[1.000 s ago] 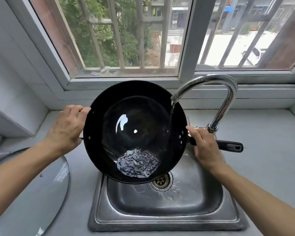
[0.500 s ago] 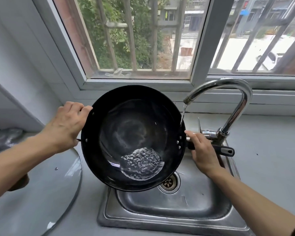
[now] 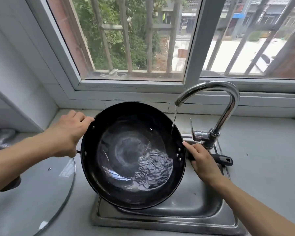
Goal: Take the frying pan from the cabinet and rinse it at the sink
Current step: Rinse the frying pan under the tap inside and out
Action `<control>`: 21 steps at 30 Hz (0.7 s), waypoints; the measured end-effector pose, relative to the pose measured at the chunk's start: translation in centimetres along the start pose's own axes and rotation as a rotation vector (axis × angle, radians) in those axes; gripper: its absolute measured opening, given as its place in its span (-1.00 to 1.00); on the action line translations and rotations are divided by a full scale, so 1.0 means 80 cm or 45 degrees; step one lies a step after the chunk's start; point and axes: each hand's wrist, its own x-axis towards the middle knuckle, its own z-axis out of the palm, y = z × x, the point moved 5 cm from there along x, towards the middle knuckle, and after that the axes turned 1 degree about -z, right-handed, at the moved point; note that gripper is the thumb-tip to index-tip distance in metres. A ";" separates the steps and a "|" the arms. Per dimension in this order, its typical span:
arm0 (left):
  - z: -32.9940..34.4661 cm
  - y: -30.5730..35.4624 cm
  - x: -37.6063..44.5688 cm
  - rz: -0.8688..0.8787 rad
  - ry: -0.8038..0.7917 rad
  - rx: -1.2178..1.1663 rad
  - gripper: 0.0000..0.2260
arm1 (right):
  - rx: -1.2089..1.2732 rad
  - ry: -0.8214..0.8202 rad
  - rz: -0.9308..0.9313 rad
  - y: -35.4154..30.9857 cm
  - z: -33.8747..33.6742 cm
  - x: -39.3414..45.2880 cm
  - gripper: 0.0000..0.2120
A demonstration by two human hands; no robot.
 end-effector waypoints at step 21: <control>0.021 0.025 -0.030 0.136 -0.391 -0.178 -0.13 | -0.098 -0.099 0.079 -0.007 -0.030 -0.043 -0.27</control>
